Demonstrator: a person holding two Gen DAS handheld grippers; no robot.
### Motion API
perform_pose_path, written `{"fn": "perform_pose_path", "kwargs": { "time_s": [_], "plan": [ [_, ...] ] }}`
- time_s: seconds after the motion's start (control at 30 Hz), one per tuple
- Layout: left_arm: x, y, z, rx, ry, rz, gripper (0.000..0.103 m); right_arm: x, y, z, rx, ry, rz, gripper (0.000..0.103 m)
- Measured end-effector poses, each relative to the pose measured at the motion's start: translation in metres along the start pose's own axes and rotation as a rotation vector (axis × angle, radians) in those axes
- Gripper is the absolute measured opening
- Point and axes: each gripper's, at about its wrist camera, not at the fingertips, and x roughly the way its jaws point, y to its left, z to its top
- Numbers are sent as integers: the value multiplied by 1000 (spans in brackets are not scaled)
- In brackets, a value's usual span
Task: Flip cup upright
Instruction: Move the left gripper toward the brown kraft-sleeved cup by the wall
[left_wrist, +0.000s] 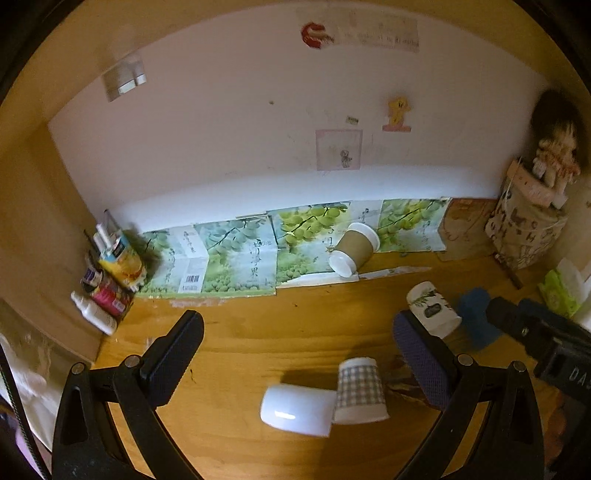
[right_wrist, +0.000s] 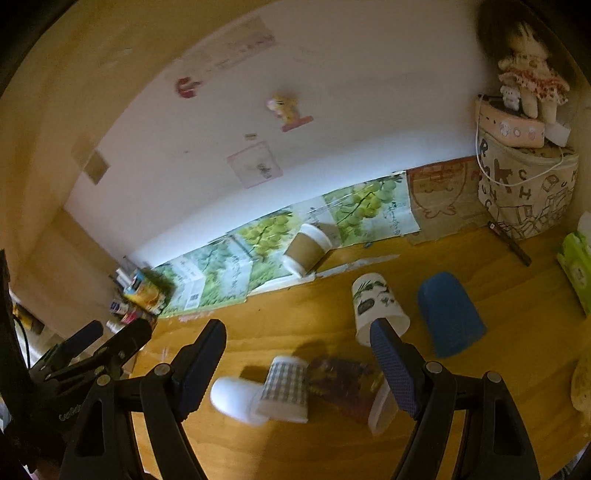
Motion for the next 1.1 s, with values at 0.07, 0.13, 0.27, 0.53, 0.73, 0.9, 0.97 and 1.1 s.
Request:
{"fn": "perform_pose_path", "kwargs": {
  "time_s": [0.07,0.13,0.27,0.53,0.73,0.9,0.97,1.1],
  "plan": [
    [11,-2,6,24,11,9,102,13,-3,9,-8,7,-9,81],
    [22,-5,11,54,19,20,102,25,-6,16,-15,12,-16,81],
    [45,-10,23,97,34,36,102,49,-15,30,2,30,-1,81],
    [88,-24,42,197,53,59,102,90,-38,44,47,52,21,81],
    [117,-40,51,288,57,60,102,114,-51,49,59,62,25,81],
    [144,-54,55,337,78,49,102,126,-61,47,71,66,37,81],
    [154,-58,57,347,89,42,102,130,-65,47,76,67,43,81],
    [174,-64,59,368,108,46,102,139,-72,47,90,79,46,81]
  ]
}}
